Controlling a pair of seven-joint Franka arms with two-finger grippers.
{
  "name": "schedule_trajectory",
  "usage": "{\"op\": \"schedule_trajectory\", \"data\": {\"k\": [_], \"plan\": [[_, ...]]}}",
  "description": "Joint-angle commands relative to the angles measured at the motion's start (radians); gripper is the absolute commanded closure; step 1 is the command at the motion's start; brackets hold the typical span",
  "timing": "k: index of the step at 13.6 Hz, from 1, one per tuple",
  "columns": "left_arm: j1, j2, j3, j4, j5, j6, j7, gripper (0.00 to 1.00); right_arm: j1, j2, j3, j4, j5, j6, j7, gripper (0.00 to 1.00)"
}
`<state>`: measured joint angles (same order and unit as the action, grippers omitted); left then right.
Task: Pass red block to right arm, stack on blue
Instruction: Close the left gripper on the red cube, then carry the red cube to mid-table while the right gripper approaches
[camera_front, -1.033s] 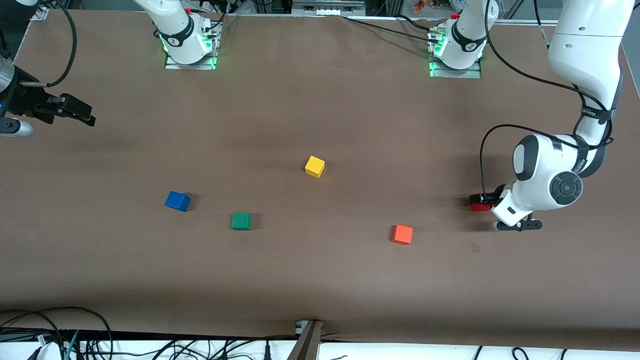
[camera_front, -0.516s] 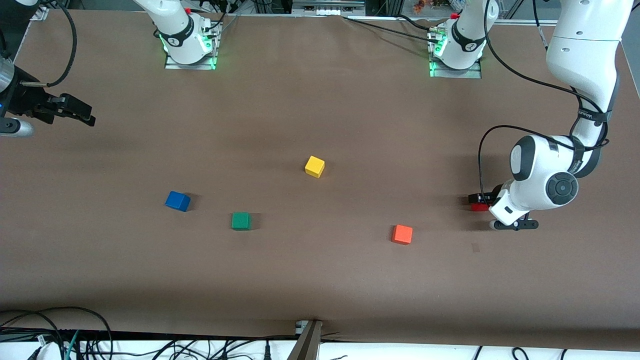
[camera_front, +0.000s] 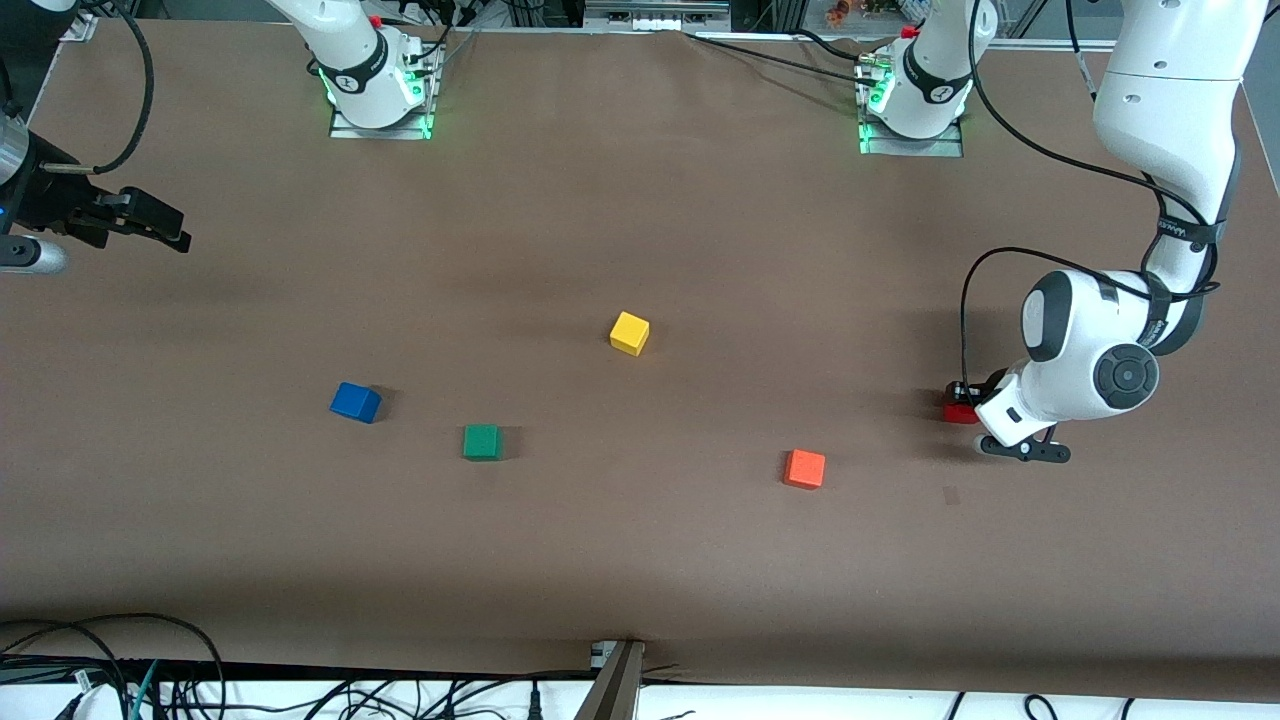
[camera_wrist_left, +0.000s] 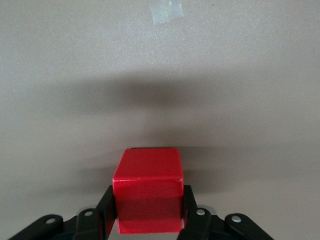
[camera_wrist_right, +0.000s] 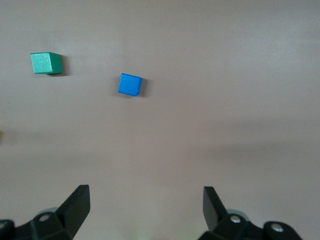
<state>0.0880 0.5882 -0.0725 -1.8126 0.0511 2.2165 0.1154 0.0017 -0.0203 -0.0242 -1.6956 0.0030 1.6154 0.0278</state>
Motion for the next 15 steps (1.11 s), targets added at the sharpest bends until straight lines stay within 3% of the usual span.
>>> {"op": "schedule_trajectory", "data": {"k": [1,3,9,13,15], "plan": [[0.009,-0.04,-0.006,0.027,0.018,-0.07,0.167,1.0,-0.008,-0.004,0.003,0.005,0.017,-0.011,0.006,0.0],[0.009,-0.048,-0.007,0.073,0.016,-0.104,0.373,1.0,-0.008,-0.004,0.003,0.005,0.017,-0.012,0.006,0.0],[0.009,-0.137,-0.02,0.087,0.003,-0.127,0.648,1.0,-0.008,-0.004,0.001,0.005,0.017,-0.014,0.006,0.0],[0.007,-0.163,-0.024,0.09,-0.199,-0.162,0.884,1.0,-0.006,-0.001,0.004,0.005,0.017,-0.015,-0.011,0.0],[0.009,-0.163,-0.062,0.098,-0.291,-0.166,0.97,1.0,-0.003,0.011,0.01,0.01,0.041,-0.066,-0.008,0.0]]}}
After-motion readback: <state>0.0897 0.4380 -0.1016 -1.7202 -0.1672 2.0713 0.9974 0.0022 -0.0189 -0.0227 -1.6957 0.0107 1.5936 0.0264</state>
